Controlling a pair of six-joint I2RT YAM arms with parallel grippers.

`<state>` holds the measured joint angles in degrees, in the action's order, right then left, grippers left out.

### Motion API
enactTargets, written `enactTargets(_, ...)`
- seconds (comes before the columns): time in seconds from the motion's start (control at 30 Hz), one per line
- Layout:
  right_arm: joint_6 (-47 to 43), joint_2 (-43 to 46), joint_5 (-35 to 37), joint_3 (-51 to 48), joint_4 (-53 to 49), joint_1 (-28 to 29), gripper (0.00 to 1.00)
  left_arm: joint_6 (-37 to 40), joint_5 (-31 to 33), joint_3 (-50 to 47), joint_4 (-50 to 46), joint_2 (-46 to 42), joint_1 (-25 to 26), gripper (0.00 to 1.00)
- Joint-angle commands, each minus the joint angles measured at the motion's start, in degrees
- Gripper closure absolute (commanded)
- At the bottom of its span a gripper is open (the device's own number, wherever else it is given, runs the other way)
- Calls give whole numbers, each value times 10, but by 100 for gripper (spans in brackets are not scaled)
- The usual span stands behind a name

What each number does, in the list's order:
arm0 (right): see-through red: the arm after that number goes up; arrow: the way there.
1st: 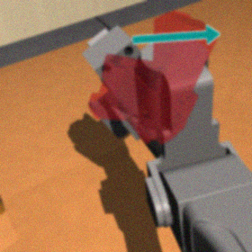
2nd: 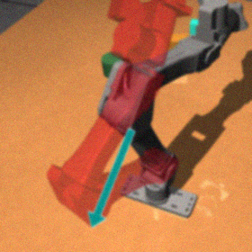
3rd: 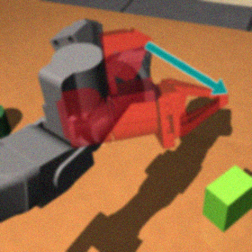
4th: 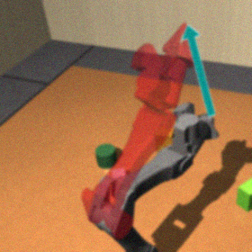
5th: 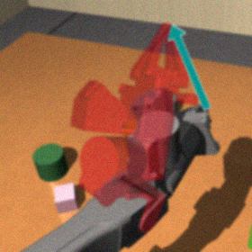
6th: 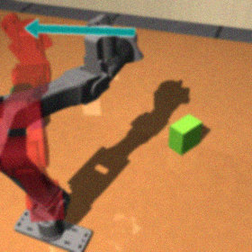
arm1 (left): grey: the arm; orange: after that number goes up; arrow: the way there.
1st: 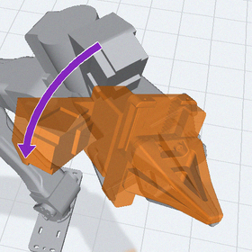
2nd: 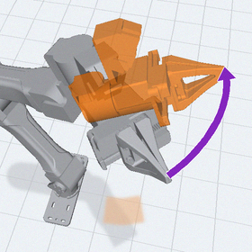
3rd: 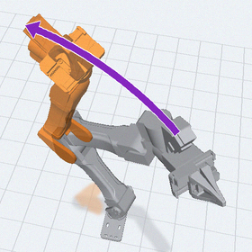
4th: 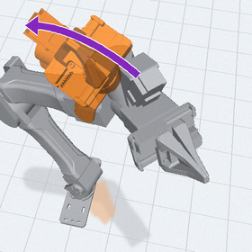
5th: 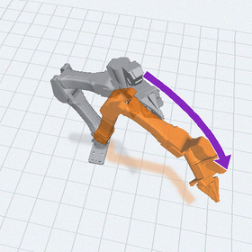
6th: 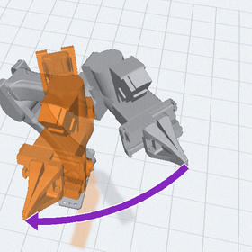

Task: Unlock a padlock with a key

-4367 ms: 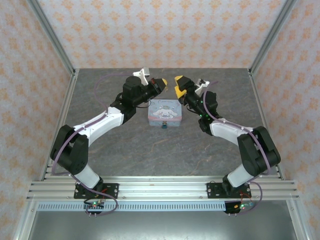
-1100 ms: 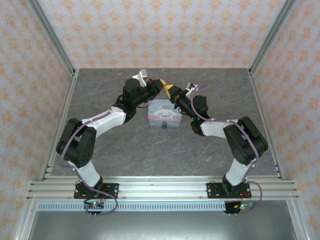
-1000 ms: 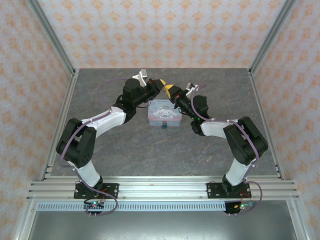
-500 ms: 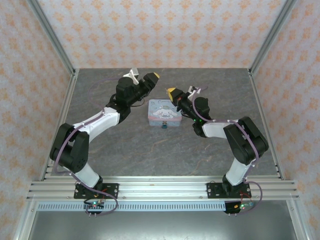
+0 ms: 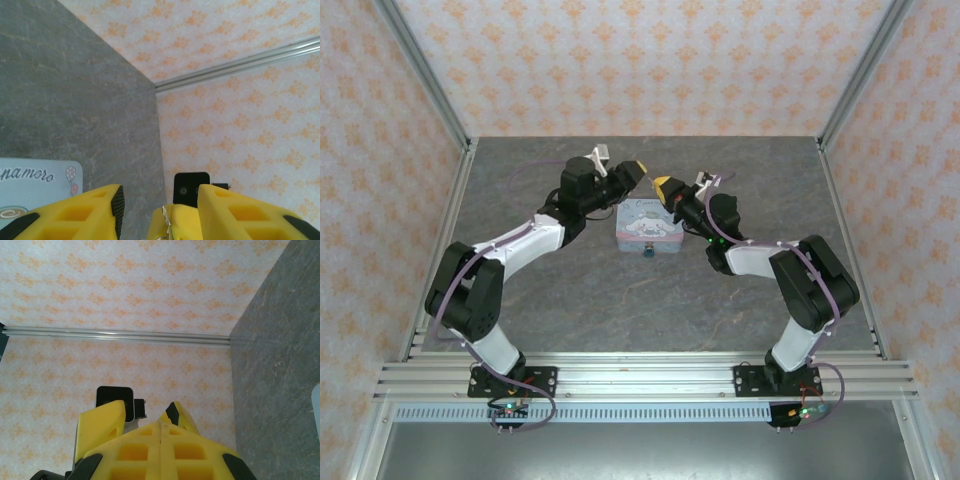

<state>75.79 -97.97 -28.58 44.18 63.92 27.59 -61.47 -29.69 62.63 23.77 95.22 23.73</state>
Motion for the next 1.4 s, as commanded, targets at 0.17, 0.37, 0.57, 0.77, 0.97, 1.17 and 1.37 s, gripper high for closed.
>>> enactTargets(0.17, -11, 18, -15, -5, 10, 0, 100, 4, -15, 20, 13, 23, 17, 63)
enactTargets(0.37, -10, 17, -17, -5, 9, 0, 100, 1, -9, 22, 17, 27, 19, 66)
enactTargets(0.57, -9, 18, -19, -9, 9, 0, 100, 2, 5, 27, 14, 23, 18, 66)
enactTargets(0.77, -9, 20, -18, -13, 9, 0, 100, 0, 14, 32, 14, 25, 18, 66)
enactTargets(0.97, -8, 21, -18, -13, 11, 0, 100, -2, 11, 35, 14, 31, 19, 70)
enactTargets(1.17, -6, 20, -21, -9, 10, -1, 100, -3, 10, 33, 17, 36, 21, 74)
enactTargets(1.37, -6, 23, -23, -9, 8, -1, 100, -6, 10, 39, 21, 41, 22, 84)
